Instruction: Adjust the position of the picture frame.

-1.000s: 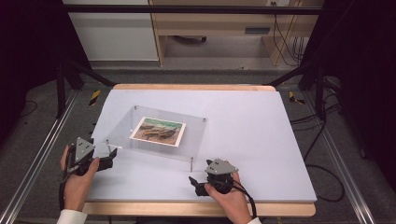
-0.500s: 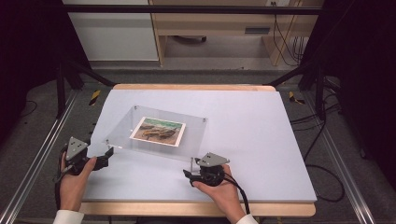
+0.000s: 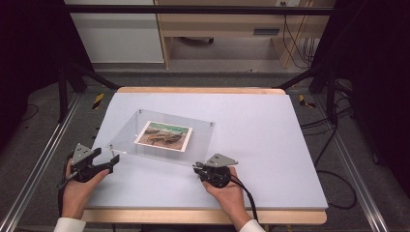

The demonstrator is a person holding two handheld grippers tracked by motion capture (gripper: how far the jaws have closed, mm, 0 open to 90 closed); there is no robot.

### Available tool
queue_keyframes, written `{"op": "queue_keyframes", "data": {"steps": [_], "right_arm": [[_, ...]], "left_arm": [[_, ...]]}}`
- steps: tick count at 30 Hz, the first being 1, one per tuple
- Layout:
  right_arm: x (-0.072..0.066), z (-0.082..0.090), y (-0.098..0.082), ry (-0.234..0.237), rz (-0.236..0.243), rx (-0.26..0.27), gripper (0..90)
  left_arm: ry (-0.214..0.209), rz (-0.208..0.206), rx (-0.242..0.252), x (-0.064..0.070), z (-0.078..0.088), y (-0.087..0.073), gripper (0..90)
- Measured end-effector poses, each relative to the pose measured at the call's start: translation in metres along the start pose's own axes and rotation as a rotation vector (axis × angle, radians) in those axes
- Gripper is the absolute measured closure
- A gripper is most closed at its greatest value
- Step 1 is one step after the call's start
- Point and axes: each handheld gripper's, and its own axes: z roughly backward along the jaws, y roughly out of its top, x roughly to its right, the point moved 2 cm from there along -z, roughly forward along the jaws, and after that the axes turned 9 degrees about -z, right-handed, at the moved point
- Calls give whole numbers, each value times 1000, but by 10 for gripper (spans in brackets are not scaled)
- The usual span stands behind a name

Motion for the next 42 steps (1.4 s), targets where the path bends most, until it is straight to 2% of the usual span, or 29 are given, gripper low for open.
{"op": "queue_keyframes", "data": {"steps": [3,6,8,9,12,16,17,18,20,22,23,24,26,28,32,35,40,42], "right_arm": [[1,3,4,22,-38,28,844],[2,5,7,25,-44,32,848],[4,7,15,46,-66,43,849],[4,8,17,50,-75,47,849],[7,10,24,77,-110,52,849],[10,11,27,98,-144,48,851],[12,11,29,108,-155,41,851],[12,11,29,108,-155,41,851],[15,11,30,106,-154,34,850],[16,11,30,105,-150,28,850],[18,11,31,100,-147,27,850],[20,12,32,93,-145,23,850],[20,12,34,90,-149,16,850],[22,12,35,80,-145,16,849],[25,12,35,76,-150,17,846],[26,13,36,61,-156,47,821],[30,12,37,37,-159,80,817],[29,5,37,29,-162,90,810]], "left_arm": [[-4,8,-5,0,0,-1,315],[-13,17,-15,0,-1,-2,356],[-25,29,-9,0,-3,-2,375],[-49,38,7,-1,-6,-1,422],[-60,43,21,0,-13,1,501],[-48,71,33,-2,-21,3,550],[-28,88,48,-5,-24,4,565],[-28,88,48,-5,-24,4,575],[-31,123,84,-8,-26,7,640],[-38,128,96,-9,-25,9,697],[-44,126,109,-10,-25,11,697],[-53,130,118,-11,-26,12,746],[-70,145,128,-12,-27,14,779],[-88,174,139,-14,-27,14,818],[-81,194,136,-13,-26,18,819],[-78,225,128,-10,-25,23,817],[-73,222,120,-6,-22,28,820],[-75,220,116,-5,-21,28,821]]}}
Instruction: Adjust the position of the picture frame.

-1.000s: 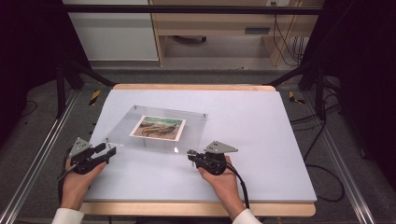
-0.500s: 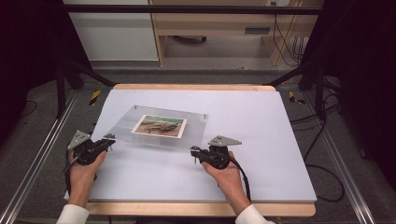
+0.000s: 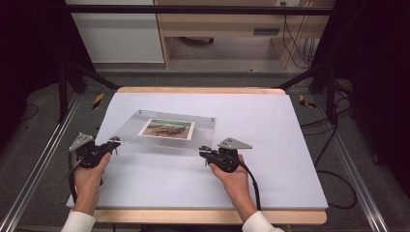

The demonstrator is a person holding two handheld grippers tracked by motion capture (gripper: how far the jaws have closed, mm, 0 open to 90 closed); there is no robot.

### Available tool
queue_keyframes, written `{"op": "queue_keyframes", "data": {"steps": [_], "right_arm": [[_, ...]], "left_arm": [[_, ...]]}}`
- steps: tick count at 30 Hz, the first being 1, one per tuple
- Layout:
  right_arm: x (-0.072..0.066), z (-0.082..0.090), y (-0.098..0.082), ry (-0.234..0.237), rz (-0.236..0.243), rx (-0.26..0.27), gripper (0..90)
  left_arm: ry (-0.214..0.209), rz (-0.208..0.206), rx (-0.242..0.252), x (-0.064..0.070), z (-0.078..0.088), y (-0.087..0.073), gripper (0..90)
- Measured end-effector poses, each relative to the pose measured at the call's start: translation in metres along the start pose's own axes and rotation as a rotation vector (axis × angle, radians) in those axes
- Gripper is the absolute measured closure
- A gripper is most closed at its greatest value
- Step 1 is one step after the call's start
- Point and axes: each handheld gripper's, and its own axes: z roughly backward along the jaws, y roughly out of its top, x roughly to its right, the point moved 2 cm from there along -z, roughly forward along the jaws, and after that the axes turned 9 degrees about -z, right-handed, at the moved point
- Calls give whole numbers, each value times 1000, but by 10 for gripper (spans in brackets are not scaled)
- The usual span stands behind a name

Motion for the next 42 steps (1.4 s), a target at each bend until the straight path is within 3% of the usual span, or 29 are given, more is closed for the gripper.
{"op": "queue_keyframes", "data": {"steps": [2,3,10,14,17,22,27,31,35,42], "right_arm": [[-1,-3,-1,0,-2,1,816],[-1,-5,-2,-22,3,4,839],[-1,-4,-4,-23,1,5,844],[-1,-4,-5,-20,-10,-7,846],[0,-4,-5,-15,-6,-11,846],[0,-4,-5,-16,-3,-19,845],[-1,-3,-2,-24,4,-12,842],[-2,-1,0,-45,12,-7,840],[-2,6,9,-80,30,4,833],[-1,17,18,-84,52,17,827]], "left_arm": [[5,-11,-8,0,0,0,822],[2,-10,-10,0,0,-1,821],[-5,-40,-27,0,-1,-2,820],[-35,-86,-52,-2,-6,-3,787],[-29,-108,-57,-3,-9,-3,761],[-50,-111,-57,-5,-20,-2,787],[-48,-102,-44,-3,-18,1,831],[-43,-116,-41,3,-15,5,837],[-38,-101,-31,11,-10,9,838],[-35,-96,-32,24,-4,14,840]]}}
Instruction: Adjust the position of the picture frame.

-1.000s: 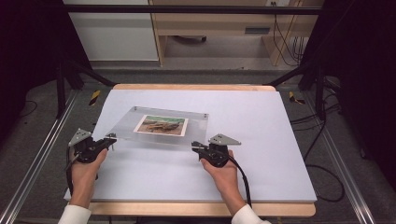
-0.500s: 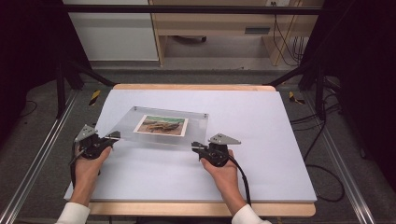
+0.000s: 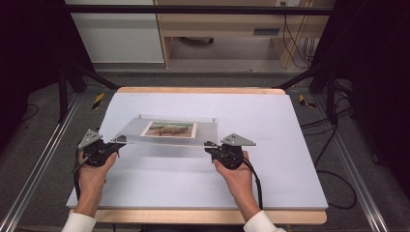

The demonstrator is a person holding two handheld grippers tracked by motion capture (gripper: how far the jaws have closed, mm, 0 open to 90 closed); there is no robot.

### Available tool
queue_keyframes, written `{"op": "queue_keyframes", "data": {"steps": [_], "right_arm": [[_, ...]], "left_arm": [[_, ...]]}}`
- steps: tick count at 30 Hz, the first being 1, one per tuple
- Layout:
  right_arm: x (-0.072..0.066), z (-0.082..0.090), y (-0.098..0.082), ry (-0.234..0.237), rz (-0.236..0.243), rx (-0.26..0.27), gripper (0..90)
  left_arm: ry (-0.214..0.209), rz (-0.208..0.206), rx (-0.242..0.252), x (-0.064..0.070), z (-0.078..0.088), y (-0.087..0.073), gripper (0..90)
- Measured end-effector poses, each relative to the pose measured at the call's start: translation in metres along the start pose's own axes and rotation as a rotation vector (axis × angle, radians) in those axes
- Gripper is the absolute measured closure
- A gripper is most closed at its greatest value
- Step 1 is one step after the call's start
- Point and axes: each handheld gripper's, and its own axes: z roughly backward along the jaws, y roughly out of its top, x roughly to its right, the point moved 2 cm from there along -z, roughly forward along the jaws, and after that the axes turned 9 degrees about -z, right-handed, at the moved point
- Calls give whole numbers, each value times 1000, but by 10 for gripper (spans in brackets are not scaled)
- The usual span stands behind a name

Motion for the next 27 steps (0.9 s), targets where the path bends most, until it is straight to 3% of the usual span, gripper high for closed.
{"op": "queue_keyframes", "data": {"steps": [11,27], "right_arm": [[-1,17,11,0,42,26,825],[4,39,17,-17,56,51,825]], "left_arm": [[16,-8,44,14,7,9,840],[20,-27,85,34,9,19,840]]}}
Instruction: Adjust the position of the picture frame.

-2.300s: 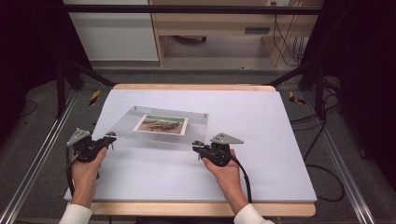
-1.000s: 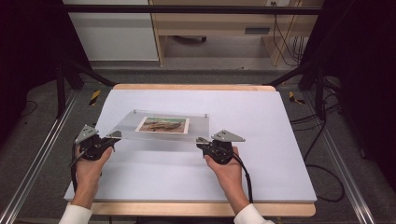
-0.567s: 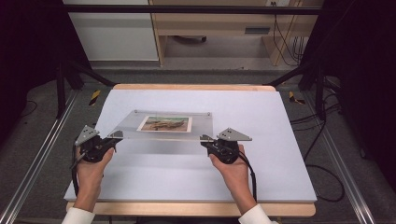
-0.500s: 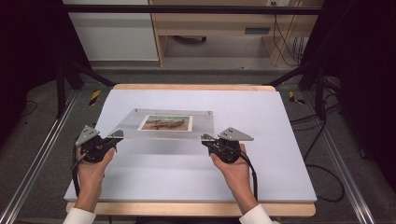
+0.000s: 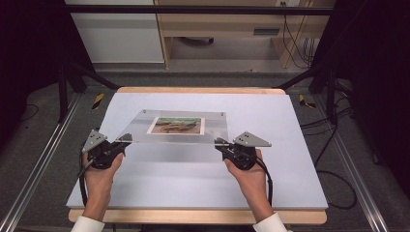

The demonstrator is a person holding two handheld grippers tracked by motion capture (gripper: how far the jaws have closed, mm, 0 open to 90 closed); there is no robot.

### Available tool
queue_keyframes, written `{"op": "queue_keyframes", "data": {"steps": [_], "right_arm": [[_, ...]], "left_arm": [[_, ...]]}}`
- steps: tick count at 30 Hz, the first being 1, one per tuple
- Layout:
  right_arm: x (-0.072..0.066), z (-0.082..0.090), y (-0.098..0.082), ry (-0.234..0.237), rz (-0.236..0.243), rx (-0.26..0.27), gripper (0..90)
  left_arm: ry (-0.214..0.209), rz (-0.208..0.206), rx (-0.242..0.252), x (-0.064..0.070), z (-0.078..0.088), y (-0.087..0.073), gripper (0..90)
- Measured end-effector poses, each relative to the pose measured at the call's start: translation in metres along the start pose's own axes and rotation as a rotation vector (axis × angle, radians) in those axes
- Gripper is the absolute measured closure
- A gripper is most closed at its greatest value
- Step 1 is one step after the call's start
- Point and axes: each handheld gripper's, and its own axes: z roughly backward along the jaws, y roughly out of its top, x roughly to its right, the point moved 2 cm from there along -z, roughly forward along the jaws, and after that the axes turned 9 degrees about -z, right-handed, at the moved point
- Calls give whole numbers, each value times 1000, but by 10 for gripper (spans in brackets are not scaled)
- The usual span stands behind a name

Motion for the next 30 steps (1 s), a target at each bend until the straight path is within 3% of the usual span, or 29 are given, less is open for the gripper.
{"op": "queue_keyframes", "data": {"steps": [16,30], "right_arm": [[11,26,2,-18,8,24,827],[28,43,5,-26,15,22,827]], "left_arm": [[-3,-26,39,26,-5,8,840],[-6,-7,55,48,-19,9,840]]}}
